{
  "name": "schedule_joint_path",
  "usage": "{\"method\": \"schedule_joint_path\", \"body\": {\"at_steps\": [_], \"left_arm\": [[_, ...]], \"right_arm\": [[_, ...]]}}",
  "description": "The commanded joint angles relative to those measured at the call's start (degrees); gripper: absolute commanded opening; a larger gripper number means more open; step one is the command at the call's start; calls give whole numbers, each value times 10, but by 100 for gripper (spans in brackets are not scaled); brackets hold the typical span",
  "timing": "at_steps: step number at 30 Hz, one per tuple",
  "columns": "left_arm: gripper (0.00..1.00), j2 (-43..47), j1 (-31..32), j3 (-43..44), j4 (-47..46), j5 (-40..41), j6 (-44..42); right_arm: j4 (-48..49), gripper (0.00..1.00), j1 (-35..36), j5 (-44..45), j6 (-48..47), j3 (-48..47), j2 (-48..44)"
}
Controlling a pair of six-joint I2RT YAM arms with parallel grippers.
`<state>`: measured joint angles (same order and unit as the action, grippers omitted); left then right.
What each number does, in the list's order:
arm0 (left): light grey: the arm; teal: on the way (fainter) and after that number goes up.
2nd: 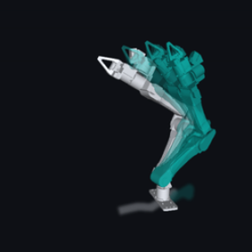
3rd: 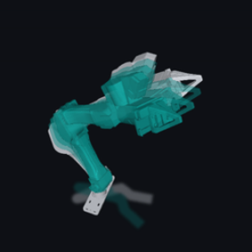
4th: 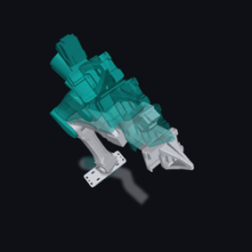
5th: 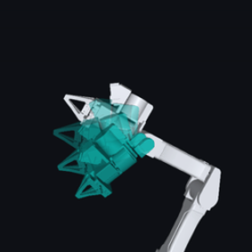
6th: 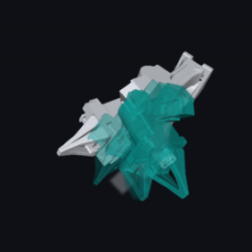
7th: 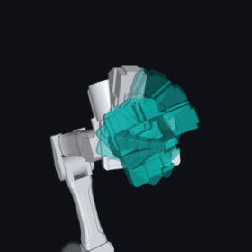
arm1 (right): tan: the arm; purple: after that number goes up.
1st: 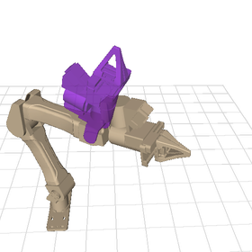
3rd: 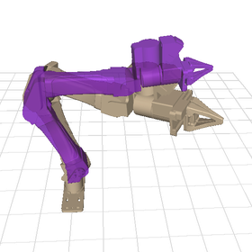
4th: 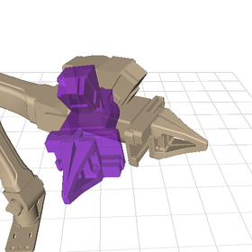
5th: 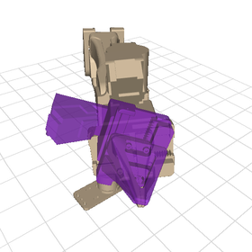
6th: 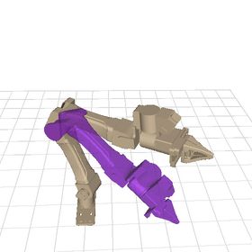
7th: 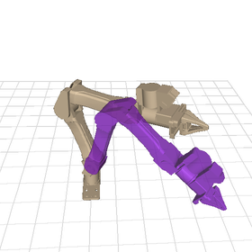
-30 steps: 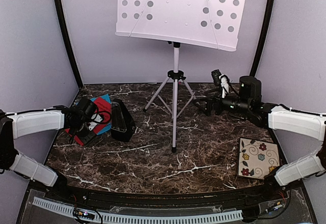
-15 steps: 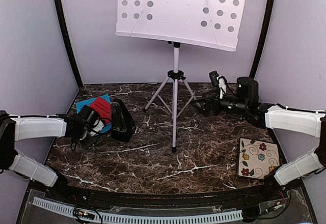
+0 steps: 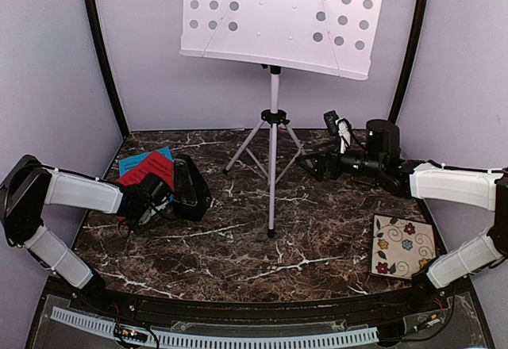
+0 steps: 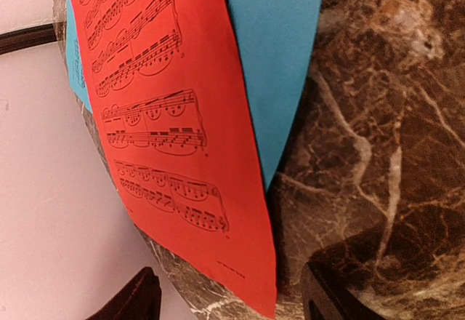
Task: Set up the instrument practice props
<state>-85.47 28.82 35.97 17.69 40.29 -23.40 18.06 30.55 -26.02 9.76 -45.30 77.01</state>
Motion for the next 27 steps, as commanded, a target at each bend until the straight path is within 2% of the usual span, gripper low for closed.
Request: {"method": "schedule_joint_path", "body": {"at_steps": [1,5,12,20,24,27], "left_arm": [[69,-67,-2,-7,25,-12,11],[63,-84,-2,-13,1,-13,16],[41,-88,-2,-20,-35,-25,11],[22,-60,-2,-23,-48,-59,11],[16,-37,-2,-27,-52,-70,16],[7,-24,-2,-29,-54,-76,21]], "right_arm": [[27,100,-7,-12,5,-16,9],[27,100,-8,-10,5,-15,6],[27,100,-10,-12,4,-15,7],[27,100,-10,-10,6,-13,6],[24,100,-10,-12,6,-14,7],[24,100,-11,-12,6,-15,5]]}}
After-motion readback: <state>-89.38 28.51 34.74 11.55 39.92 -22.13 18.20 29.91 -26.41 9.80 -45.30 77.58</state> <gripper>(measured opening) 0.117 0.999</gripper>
